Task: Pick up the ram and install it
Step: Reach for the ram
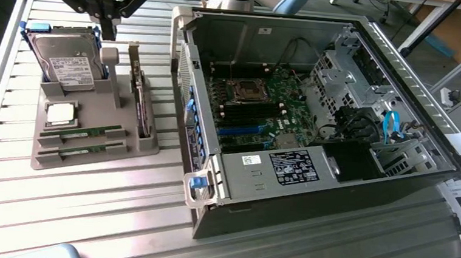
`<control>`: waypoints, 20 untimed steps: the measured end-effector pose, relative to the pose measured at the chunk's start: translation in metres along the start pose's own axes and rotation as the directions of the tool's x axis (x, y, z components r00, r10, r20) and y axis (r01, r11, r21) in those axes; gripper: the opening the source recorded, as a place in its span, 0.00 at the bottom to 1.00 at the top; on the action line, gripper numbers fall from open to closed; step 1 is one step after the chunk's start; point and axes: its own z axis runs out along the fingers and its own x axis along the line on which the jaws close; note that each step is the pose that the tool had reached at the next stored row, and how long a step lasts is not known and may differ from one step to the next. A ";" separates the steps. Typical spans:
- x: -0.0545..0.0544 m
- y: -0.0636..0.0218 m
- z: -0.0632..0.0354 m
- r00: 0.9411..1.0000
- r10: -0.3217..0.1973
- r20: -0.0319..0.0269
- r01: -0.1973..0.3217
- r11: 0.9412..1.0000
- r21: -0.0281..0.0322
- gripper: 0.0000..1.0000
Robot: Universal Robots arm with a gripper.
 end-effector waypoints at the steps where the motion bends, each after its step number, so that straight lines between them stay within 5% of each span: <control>1: 0.001 -0.0001 0.0000 1.000 0.000 0.000 0.000 1.000 0.000 0.10; 20: 0.029 -0.0024 -0.0008 1.000 0.000 0.000 0.000 1.000 0.000 0.10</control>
